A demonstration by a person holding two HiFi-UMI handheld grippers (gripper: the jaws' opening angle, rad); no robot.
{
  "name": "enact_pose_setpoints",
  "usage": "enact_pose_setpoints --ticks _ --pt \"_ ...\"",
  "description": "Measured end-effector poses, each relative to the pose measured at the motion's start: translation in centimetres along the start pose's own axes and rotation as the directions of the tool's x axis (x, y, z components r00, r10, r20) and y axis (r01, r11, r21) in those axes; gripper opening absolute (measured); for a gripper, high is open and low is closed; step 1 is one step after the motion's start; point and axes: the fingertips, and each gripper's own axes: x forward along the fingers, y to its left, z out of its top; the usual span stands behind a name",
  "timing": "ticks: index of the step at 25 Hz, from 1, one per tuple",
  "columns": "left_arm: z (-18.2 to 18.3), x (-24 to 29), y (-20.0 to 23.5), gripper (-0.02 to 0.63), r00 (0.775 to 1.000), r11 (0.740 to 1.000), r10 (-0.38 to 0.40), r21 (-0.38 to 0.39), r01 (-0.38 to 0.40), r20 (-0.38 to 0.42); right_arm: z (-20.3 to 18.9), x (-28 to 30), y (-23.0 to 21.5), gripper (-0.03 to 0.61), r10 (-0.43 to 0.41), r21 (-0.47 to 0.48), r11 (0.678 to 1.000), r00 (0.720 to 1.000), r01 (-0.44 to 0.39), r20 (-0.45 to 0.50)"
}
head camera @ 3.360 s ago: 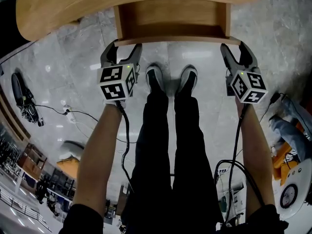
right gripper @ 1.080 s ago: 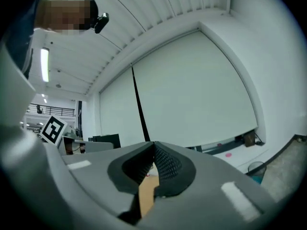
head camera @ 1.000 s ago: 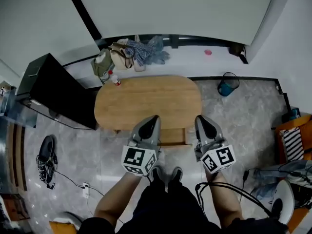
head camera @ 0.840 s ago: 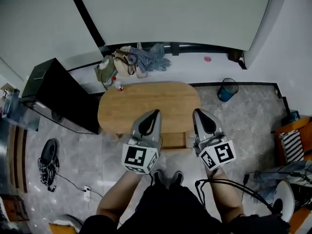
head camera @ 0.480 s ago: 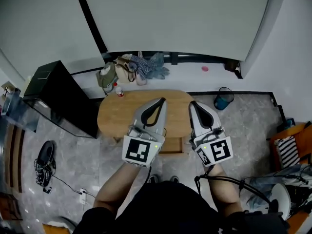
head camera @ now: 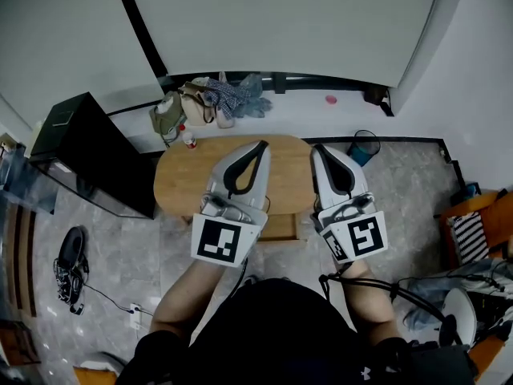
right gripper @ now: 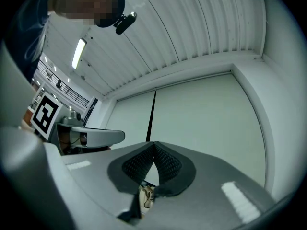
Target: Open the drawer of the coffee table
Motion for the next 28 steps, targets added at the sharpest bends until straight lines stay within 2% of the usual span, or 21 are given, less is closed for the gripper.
enact_pose_setpoints --ticks 6,12,17,28 --pt "-1.8 -0.3 1.5 0.002 0.999 1.0 0.013 0.014 -0.013 -0.036 -2.0 1.2 0.6 0.002 0.004 0.0 1.0 0.999 -0.004 -0.044" --pt "-4.3 -1.7 3.3 0.002 0.997 0.998 0.041 -0.041 -0.044 -0.061 -4.2 2.1 2.3 0.002 0.028 0.006 1.0 0.995 -0.027 -0.094" --pt "-4.9 -2.5 4.8 0.002 0.996 0.996 0.065 -0.056 -0.068 -0.059 -4.3 3.2 3.8 0.002 0.058 -0.004 0.998 0.993 -0.059 -0.104" --pt "-4.9 -2.3 3.9 0.002 0.997 0.998 0.039 -0.045 -0.042 -0.063 -4.4 2.7 4.1 0.002 0.072 0.009 0.997 0.991 -0.072 -0.109"
